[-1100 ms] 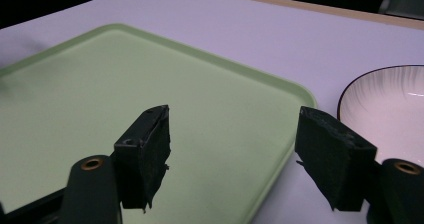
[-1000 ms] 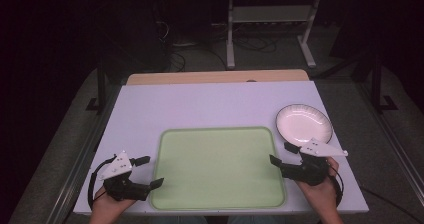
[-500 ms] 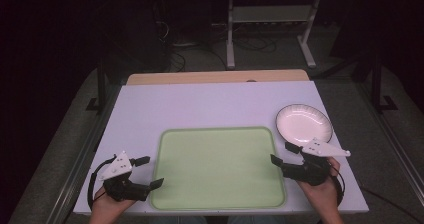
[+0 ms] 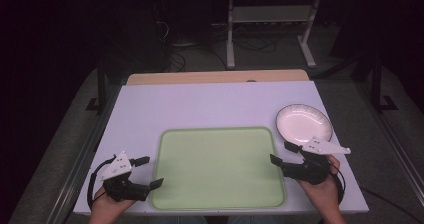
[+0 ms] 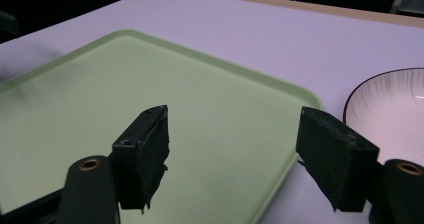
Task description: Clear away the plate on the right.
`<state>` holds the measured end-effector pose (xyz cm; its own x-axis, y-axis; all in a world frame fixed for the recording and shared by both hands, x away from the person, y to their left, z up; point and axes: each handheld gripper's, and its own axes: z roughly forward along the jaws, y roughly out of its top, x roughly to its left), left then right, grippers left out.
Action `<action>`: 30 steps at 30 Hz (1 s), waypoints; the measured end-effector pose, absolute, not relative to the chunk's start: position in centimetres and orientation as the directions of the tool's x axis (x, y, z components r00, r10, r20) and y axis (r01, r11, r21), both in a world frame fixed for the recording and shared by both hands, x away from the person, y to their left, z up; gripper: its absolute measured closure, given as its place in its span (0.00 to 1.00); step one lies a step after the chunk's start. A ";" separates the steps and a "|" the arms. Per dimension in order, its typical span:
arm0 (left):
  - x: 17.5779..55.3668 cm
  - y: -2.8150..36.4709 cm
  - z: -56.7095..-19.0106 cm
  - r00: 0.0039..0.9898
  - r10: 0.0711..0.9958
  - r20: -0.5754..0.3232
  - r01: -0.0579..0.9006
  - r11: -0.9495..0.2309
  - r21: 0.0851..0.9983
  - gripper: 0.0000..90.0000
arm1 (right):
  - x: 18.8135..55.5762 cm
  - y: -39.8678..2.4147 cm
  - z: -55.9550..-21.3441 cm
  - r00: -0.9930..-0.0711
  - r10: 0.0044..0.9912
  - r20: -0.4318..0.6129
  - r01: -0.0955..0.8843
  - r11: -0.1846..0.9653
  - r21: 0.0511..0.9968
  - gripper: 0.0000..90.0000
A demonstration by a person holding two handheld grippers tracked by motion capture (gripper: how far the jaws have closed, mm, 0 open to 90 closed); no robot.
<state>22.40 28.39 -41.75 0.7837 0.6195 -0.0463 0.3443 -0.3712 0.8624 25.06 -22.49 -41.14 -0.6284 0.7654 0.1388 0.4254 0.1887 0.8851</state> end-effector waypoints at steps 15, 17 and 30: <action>22.4 28.5 -41.8 0.783 0.621 -0.044 0.346 -0.375 0.860 0.15 | 25.3 -23.5 -40.0 -0.635 0.757 0.156 0.437 0.186 0.880 0.30; 22.4 28.5 -41.8 0.782 0.621 -0.046 0.347 -0.374 0.860 0.15 | 25.3 -23.6 -39.9 -0.634 0.755 0.168 0.441 0.174 0.881 0.30; 22.4 28.7 -41.7 0.782 0.622 -0.044 0.344 -0.372 0.862 0.15 | 25.5 -24.8 -39.9 -0.629 0.753 0.196 0.466 0.163 0.869 0.31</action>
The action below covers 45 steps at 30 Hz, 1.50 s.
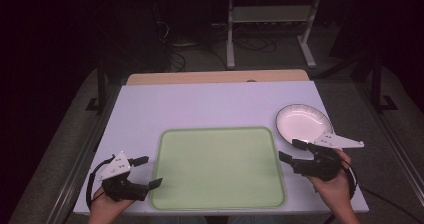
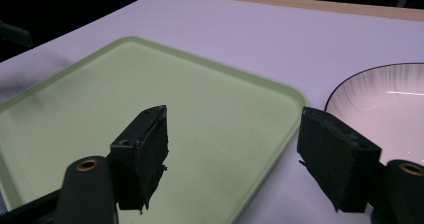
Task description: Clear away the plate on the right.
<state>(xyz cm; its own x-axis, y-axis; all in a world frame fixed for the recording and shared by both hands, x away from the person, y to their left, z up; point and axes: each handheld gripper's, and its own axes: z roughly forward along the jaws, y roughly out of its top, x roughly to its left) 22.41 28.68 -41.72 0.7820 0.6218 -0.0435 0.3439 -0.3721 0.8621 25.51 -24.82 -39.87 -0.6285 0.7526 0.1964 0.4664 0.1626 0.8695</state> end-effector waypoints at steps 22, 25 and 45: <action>22.4 28.8 -41.7 0.780 0.624 -0.046 0.346 -0.369 0.863 0.15 | 25.6 -26.8 -40.0 -0.607 0.763 0.222 0.492 0.142 0.859 0.29; 22.4 28.8 -41.7 0.780 0.624 -0.044 0.344 -0.370 0.863 0.15 | 25.6 -27.3 -40.1 -0.604 0.767 0.219 0.497 0.147 0.855 0.29; 22.4 28.8 -41.7 0.779 0.625 -0.043 0.344 -0.370 0.863 0.15 | 25.5 -29.6 -40.4 -0.564 0.790 0.241 0.524 0.118 0.843 0.28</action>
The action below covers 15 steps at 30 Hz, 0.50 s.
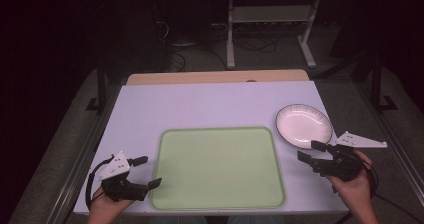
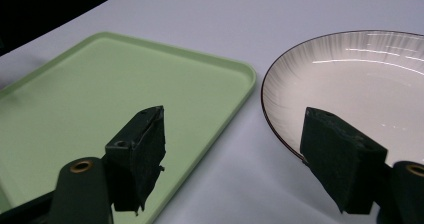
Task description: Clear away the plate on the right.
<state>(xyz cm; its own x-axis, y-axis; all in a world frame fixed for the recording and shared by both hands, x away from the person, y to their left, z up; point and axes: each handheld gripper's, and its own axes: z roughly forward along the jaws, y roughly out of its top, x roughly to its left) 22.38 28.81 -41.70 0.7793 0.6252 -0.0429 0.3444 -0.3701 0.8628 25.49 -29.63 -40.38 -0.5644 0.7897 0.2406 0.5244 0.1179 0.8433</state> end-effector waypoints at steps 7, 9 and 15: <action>22.4 28.8 -41.7 0.779 0.625 -0.044 0.345 -0.369 0.863 0.15 | 25.5 -30.4 -40.5 -0.552 0.798 0.241 0.534 0.116 0.837 0.28; 22.4 28.8 -41.7 0.779 0.626 -0.044 0.346 -0.370 0.862 0.15 | 25.5 -30.6 -40.5 -0.543 0.803 0.245 0.541 0.111 0.834 0.28; 22.4 28.8 -41.7 0.780 0.625 -0.041 0.344 -0.372 0.862 0.15 | 25.6 -31.7 -40.5 -0.524 0.808 0.268 0.557 0.088 0.826 0.28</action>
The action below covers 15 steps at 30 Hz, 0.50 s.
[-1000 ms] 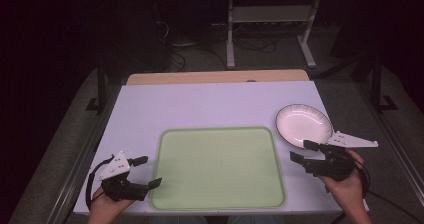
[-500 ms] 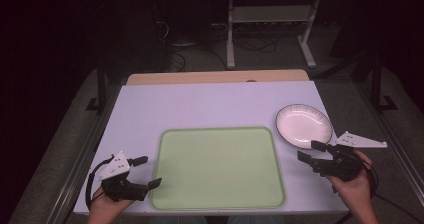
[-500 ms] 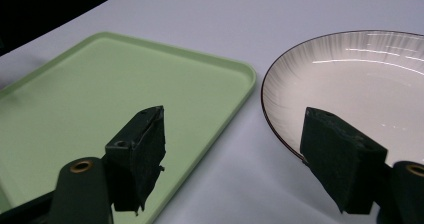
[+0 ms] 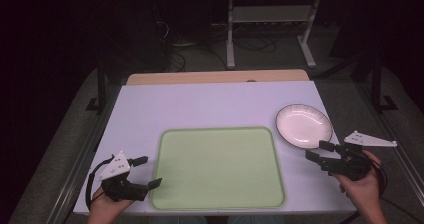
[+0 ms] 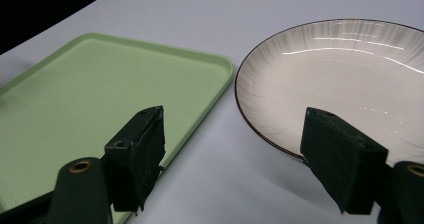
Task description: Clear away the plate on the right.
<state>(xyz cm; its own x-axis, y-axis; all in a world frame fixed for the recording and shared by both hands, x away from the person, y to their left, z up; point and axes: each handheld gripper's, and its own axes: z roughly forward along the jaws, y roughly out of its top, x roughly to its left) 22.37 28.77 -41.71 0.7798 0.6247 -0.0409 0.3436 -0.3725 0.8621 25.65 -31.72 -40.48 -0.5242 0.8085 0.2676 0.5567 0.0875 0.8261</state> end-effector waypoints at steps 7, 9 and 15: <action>22.4 28.8 -41.7 0.780 0.625 -0.041 0.344 -0.372 0.862 0.15 | 26.0 -33.3 -40.2 -0.499 0.813 0.300 0.575 0.052 0.816 0.27; 22.4 28.8 -41.7 0.779 0.625 -0.041 0.344 -0.371 0.862 0.15 | 26.1 -33.7 -40.2 -0.495 0.814 0.303 0.577 0.048 0.815 0.27; 22.4 28.8 -41.7 0.779 0.625 -0.042 0.344 -0.371 0.863 0.15 | 26.6 -34.7 -40.0 -0.476 0.821 0.315 0.594 0.036 0.804 0.27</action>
